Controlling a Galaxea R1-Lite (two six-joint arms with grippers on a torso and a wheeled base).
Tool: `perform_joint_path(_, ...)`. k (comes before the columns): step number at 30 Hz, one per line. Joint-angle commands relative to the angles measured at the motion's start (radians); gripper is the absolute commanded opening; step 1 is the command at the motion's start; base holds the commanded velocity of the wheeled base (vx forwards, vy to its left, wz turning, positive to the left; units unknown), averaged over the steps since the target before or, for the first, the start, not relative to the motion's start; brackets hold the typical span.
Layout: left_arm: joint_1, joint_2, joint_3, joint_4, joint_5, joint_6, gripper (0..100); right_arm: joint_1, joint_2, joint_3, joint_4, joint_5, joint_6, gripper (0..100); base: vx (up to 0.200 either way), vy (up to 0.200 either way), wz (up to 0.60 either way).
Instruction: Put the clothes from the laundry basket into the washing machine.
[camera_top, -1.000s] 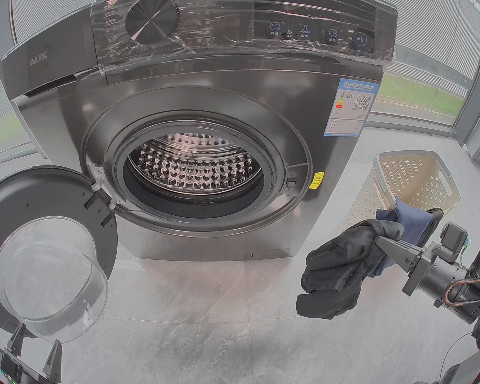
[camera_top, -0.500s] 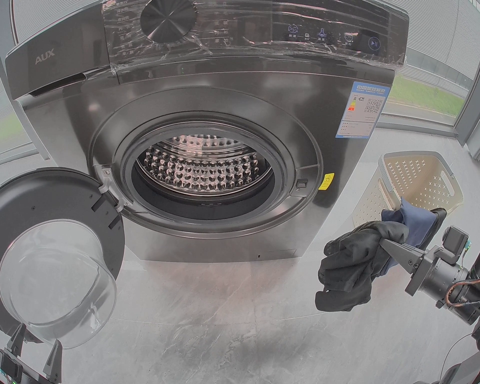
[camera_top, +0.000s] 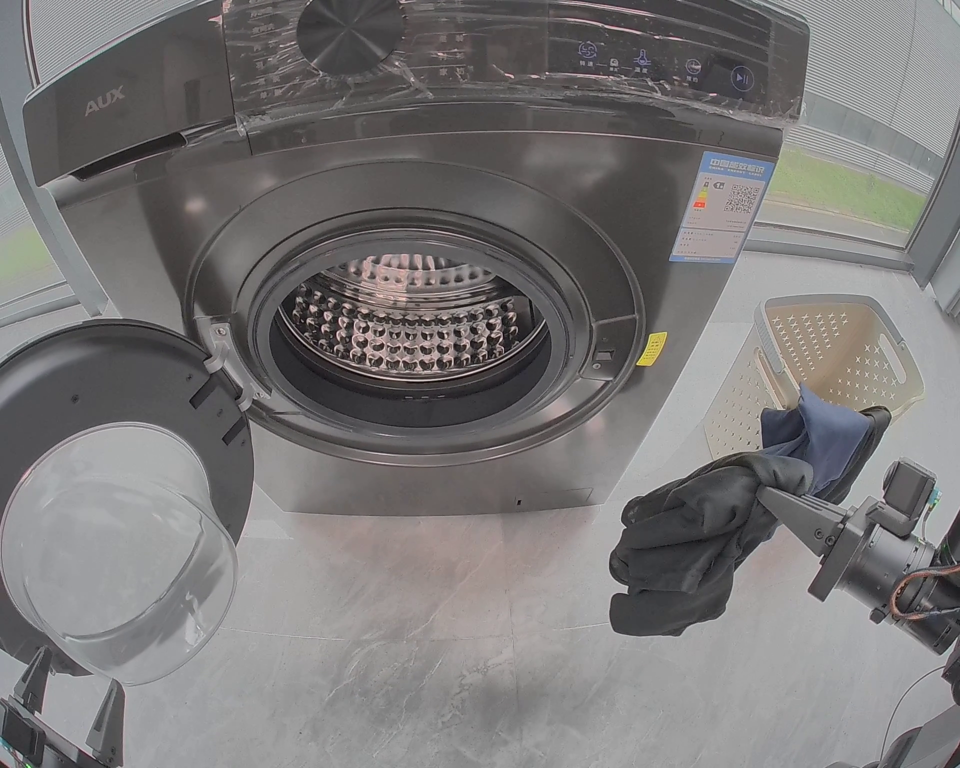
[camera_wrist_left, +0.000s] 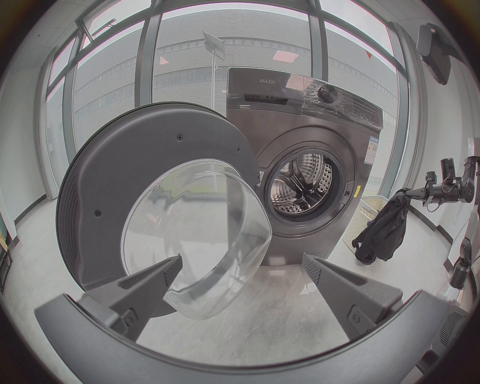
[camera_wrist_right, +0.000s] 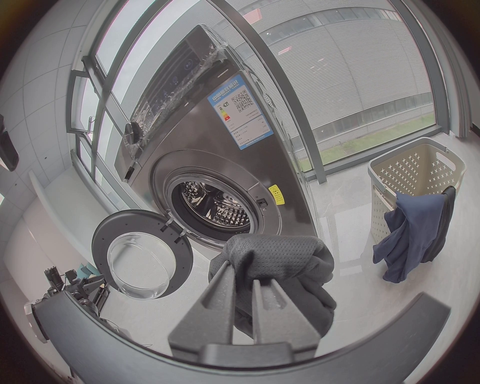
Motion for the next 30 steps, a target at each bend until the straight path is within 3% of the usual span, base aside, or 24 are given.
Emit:
perform_joint_path(1, 0.000, -0.008, 0.016, 0.000, 0.000, -0.001, 100, -0.002, 0.001, -0.007, -0.003, -0.002, 0.000, 0, -0.200, 0.000, 0.00)
perform_joint_path(25, 0.000, -0.008, 0.016, 0.000, 0.000, -0.001, 100, -0.028, 0.007, -0.007, 0.012, -0.002, 0.002, 0, 0.000, 0.000, 0.07)
perform_joint_path(30, 0.000, -0.008, 0.016, 0.000, 0.002, -0.001, 100, -0.022, 0.008, -0.005, 0.012, 0.000, -0.001, 0, 0.000, 0.200, 0.00)
